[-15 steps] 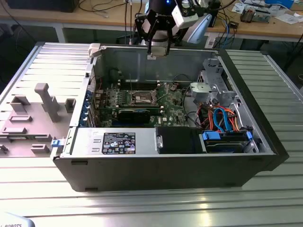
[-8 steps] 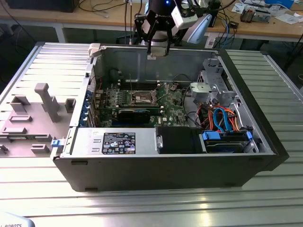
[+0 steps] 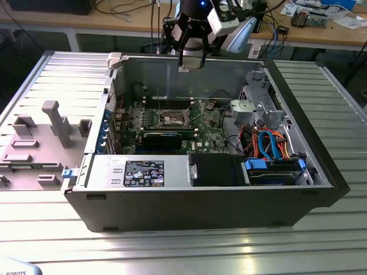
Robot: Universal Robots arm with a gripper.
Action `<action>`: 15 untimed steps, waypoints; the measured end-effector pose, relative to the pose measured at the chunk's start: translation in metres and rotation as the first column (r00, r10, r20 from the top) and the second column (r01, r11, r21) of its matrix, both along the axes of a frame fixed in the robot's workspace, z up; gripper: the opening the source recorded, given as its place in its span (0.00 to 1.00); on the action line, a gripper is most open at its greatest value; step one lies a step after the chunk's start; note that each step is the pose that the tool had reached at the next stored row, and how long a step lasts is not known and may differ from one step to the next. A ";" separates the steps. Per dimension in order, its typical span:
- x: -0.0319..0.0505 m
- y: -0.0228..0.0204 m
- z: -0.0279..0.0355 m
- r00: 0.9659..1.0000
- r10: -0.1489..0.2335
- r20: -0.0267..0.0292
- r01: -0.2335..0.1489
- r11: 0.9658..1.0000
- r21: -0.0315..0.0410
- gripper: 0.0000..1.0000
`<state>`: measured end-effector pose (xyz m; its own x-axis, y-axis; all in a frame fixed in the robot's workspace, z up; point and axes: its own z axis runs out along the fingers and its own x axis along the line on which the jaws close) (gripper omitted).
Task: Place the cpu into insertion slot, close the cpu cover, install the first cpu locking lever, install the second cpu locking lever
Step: 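Place the cpu into insertion slot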
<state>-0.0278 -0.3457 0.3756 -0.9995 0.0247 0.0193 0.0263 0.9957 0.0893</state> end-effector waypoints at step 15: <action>-0.0001 0.0000 -0.0043 1.000 0.000 0.000 0.000 1.000 0.000 0.54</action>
